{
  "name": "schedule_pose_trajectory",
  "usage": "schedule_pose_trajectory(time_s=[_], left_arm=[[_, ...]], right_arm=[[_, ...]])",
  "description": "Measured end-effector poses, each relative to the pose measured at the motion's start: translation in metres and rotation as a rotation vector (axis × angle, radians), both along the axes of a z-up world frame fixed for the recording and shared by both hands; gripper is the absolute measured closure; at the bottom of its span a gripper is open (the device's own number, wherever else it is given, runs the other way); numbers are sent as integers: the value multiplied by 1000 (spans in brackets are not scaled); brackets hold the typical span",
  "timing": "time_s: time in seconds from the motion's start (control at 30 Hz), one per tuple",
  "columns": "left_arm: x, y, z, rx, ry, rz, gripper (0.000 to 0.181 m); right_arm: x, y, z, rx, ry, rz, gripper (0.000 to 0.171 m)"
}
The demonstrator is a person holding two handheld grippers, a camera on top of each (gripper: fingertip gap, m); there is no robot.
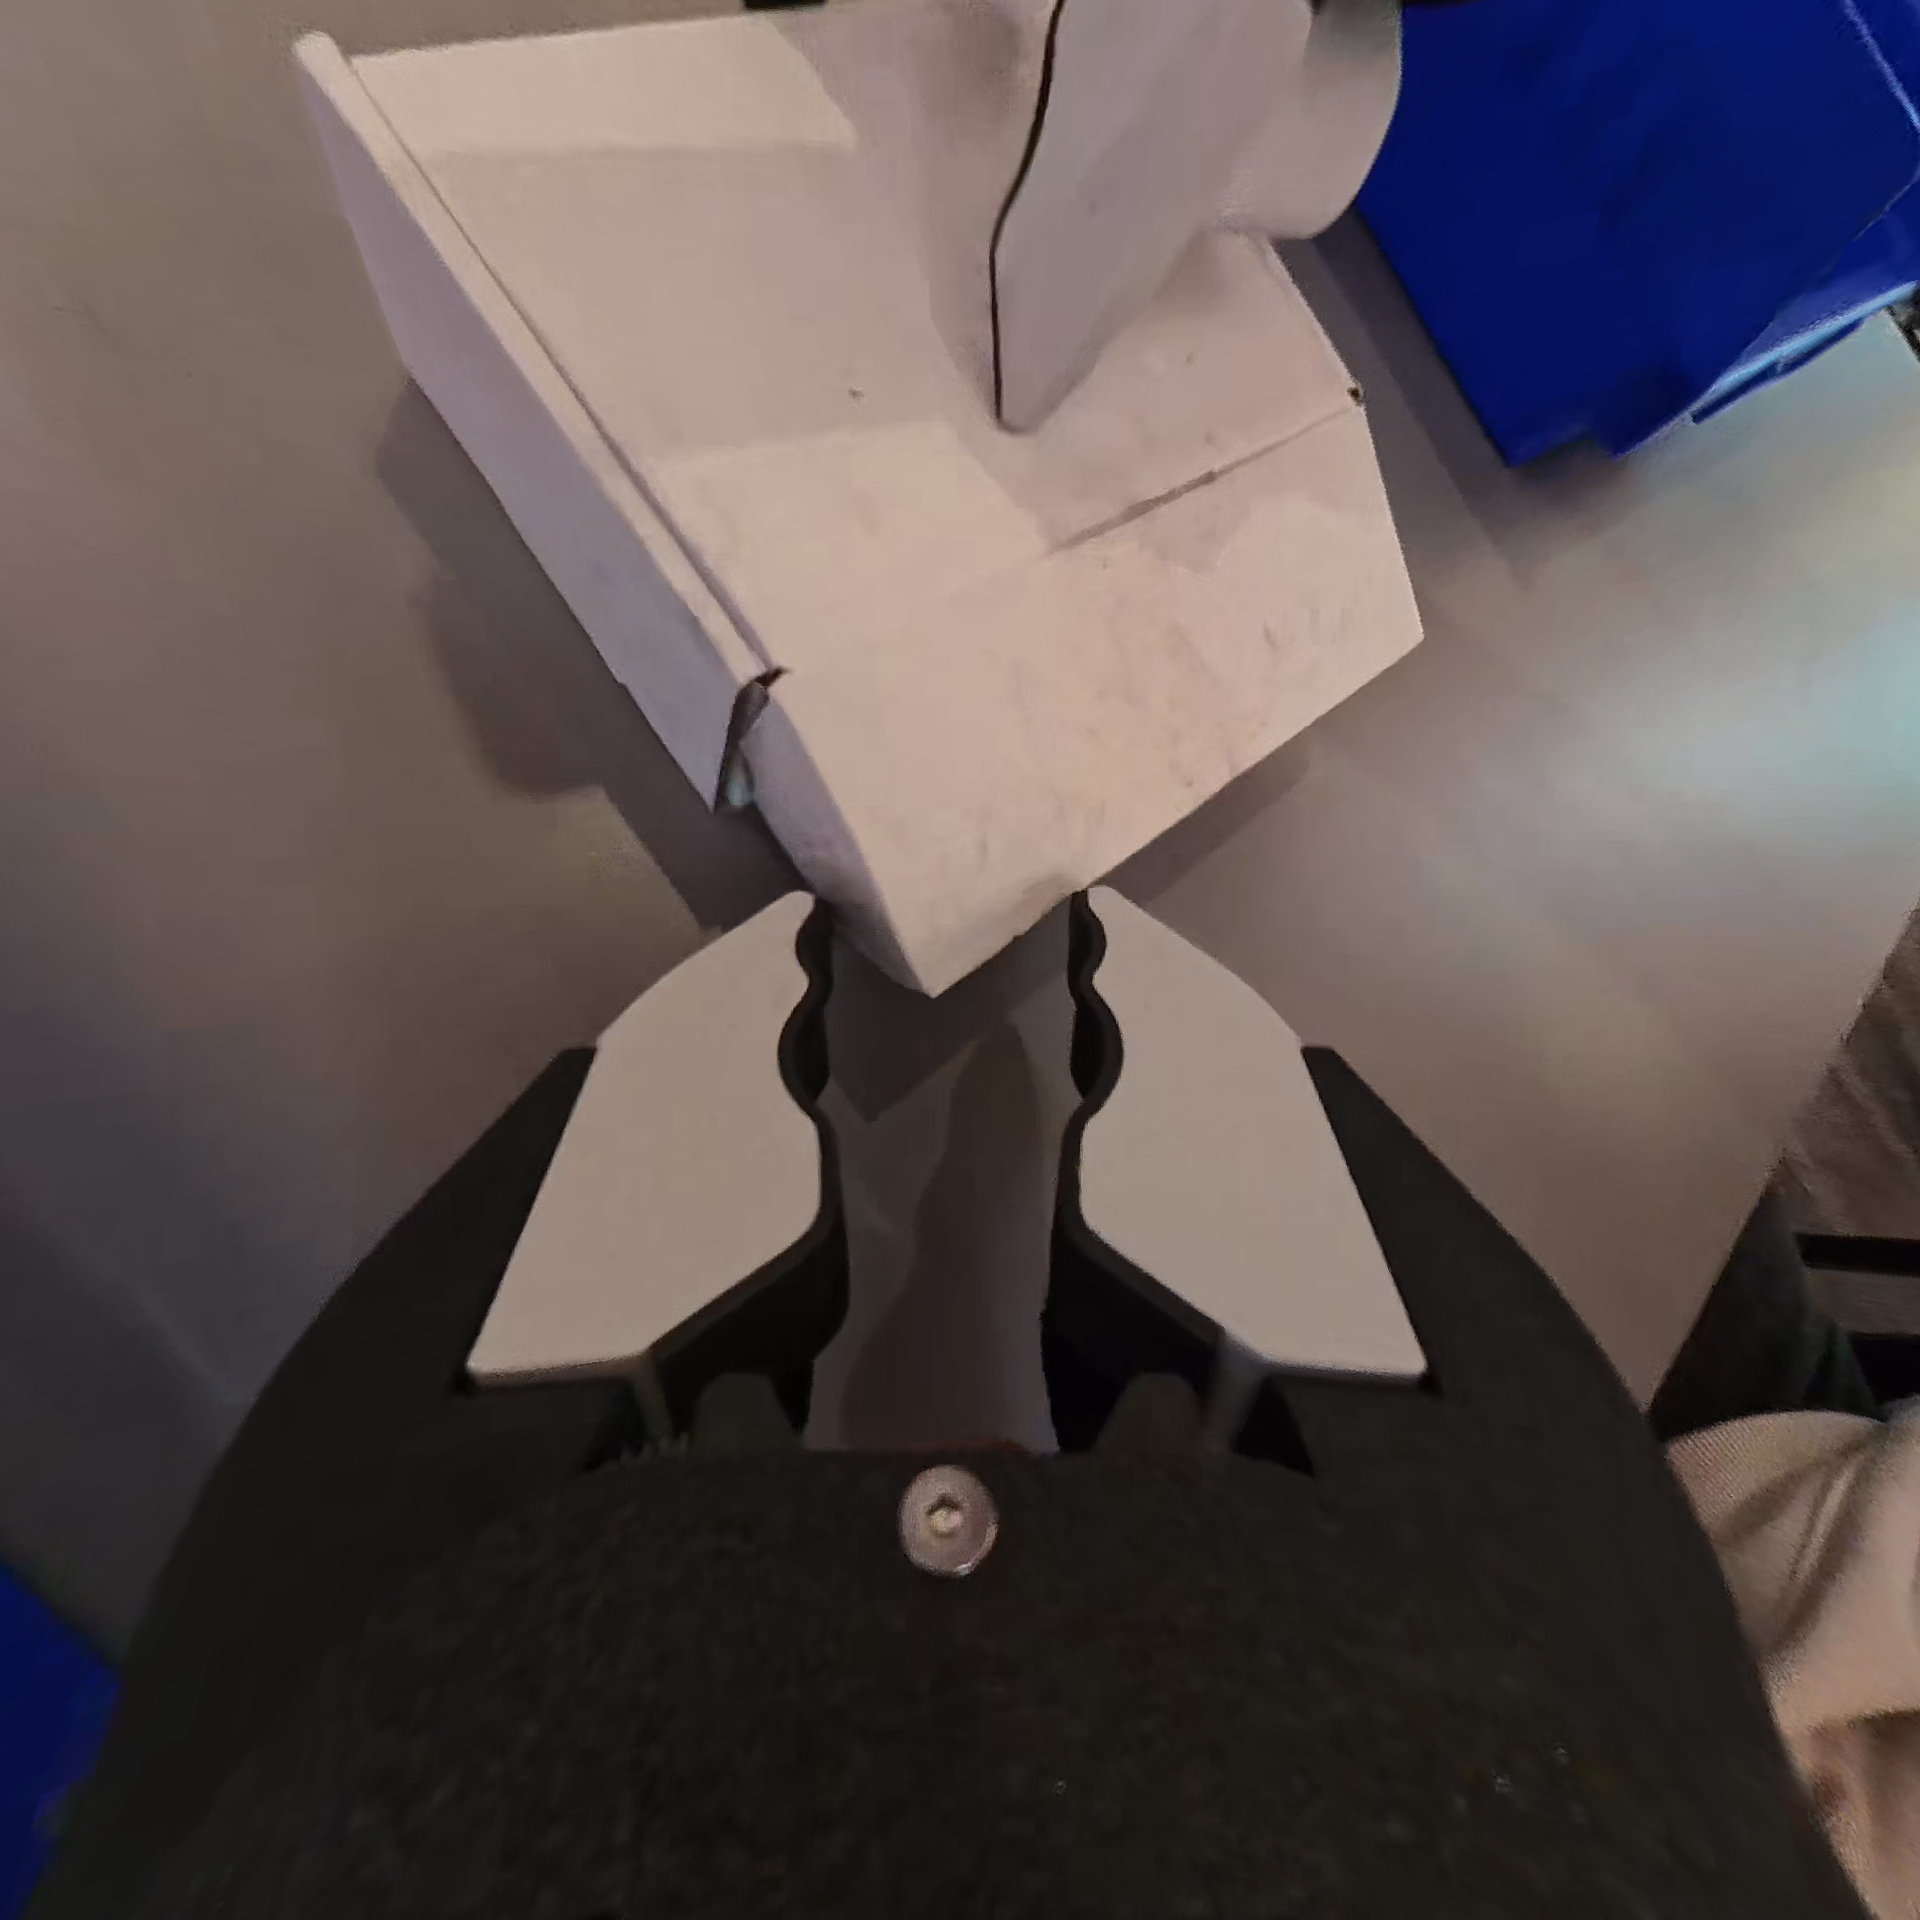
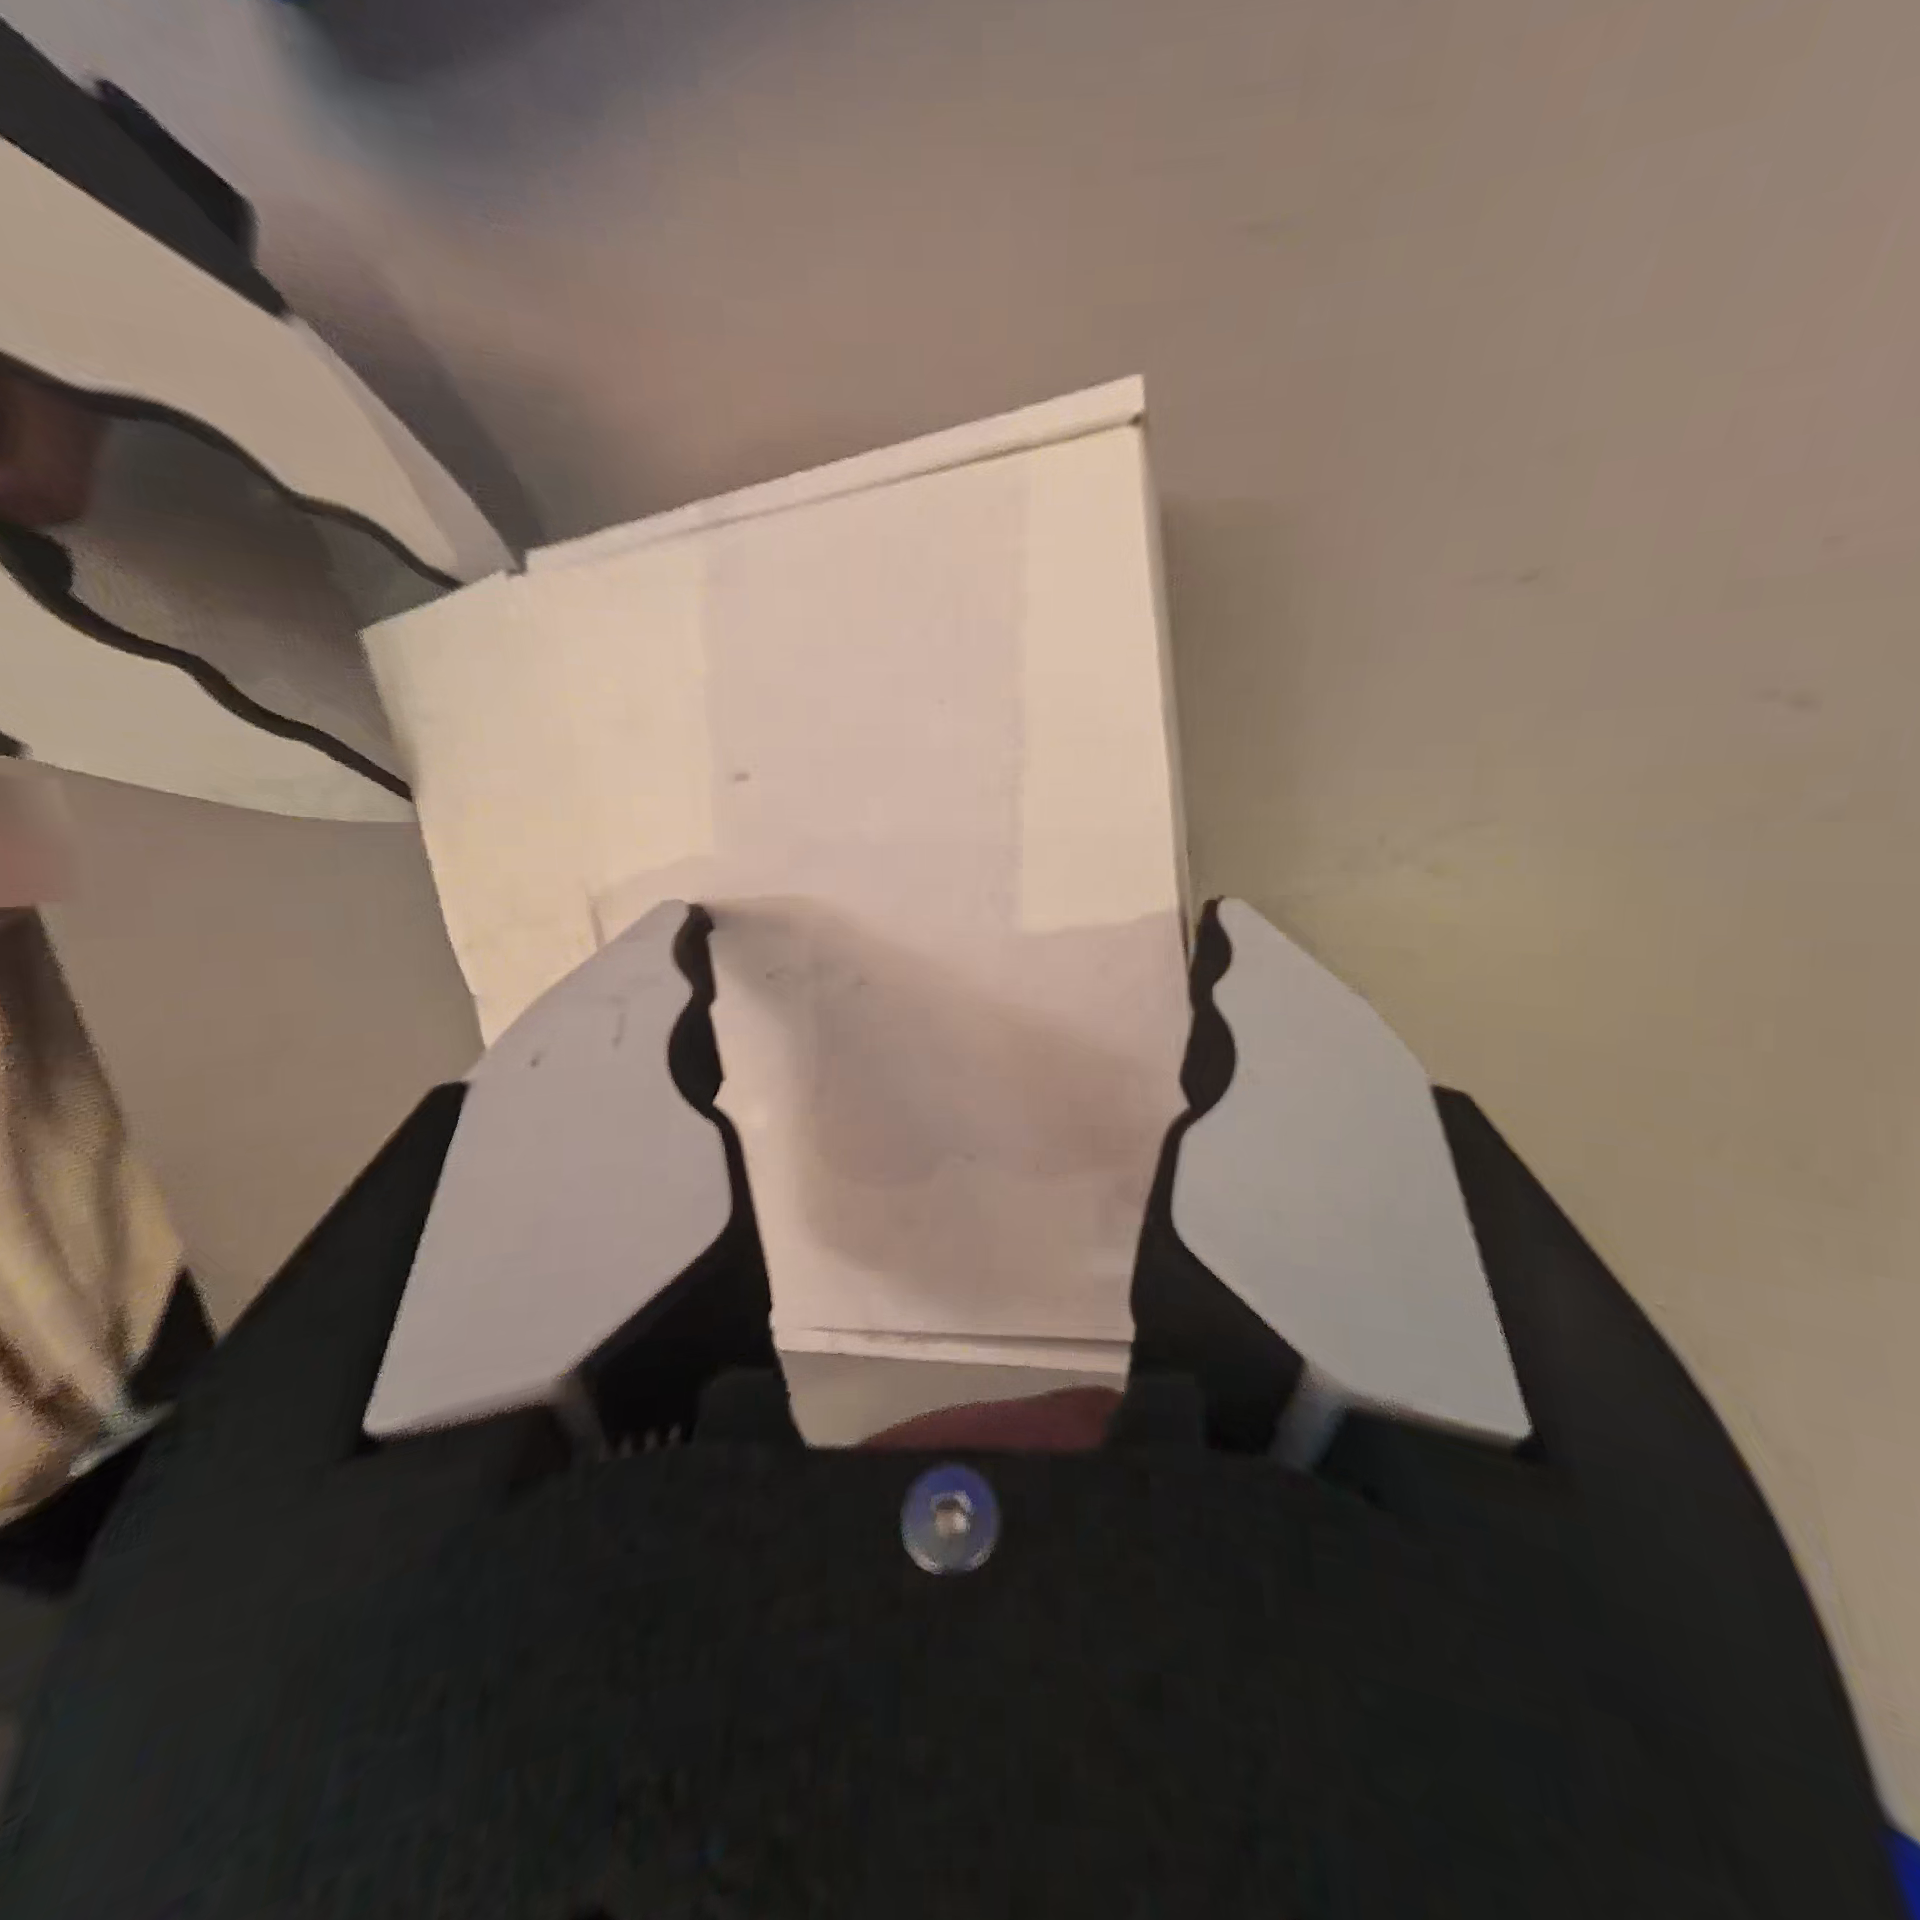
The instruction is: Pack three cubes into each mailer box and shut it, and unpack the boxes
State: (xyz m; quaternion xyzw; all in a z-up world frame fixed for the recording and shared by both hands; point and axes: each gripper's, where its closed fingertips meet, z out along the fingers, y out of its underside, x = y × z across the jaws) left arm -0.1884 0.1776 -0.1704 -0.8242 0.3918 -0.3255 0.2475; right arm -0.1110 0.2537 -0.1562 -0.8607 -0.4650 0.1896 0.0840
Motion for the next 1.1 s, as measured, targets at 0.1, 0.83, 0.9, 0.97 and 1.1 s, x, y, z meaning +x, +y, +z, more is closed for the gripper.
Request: schedule_pose_trajectory(time_s=[0.1,0.83,0.9,0.97,1.1], left_arm=[[0,0,-1,-36,-16,-36,140],[-13,-13,11,-122,-79,-189,155],[-18,-11,13,-102,-98,-176,159],[-17,-10,12,-116,-105,-167,158],[-12,-11,1,-161,-88,-171,156]], right_arm=[[0,-1,-2,-35,30,-5,85],[-3,-10,-10,-85,154,-46,82],[-4,-10,-10,-77,168,-46,82],[-4,-10,-10,-73,174,-47,82],[-4,-10,-10,-66,170,-48,82]])
